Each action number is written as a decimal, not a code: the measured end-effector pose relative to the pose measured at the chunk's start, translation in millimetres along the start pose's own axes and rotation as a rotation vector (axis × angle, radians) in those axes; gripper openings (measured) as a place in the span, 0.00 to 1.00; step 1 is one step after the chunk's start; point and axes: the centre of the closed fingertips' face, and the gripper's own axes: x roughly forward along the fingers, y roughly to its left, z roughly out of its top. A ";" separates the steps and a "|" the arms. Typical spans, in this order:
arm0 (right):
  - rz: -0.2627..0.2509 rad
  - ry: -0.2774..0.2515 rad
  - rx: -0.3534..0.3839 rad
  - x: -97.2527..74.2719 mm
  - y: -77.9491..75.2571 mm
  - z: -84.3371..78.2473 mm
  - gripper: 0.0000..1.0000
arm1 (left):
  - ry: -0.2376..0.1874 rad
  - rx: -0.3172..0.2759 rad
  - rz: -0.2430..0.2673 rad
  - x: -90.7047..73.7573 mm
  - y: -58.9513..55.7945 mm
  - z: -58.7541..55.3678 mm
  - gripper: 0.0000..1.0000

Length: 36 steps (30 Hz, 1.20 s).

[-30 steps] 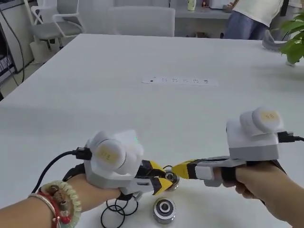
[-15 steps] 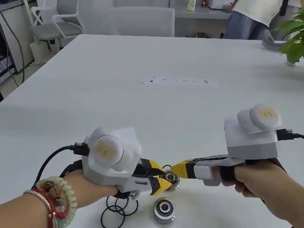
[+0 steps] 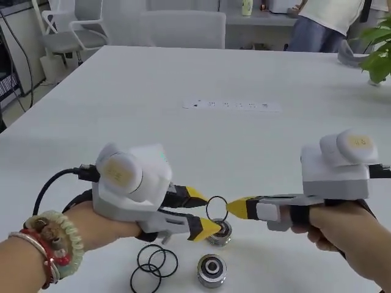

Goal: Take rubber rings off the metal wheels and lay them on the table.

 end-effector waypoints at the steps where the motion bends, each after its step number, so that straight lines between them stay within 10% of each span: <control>1: 0.000 -0.009 0.005 -0.9 -0.4 2.1 0.00 | 0.001 0.005 0.005 -1.0 1.2 0.4 0.25; 36: 0.031 -0.107 0.031 -13.4 11.0 27.2 0.00 | -0.040 -0.010 0.119 -89.1 34.8 34.1 0.58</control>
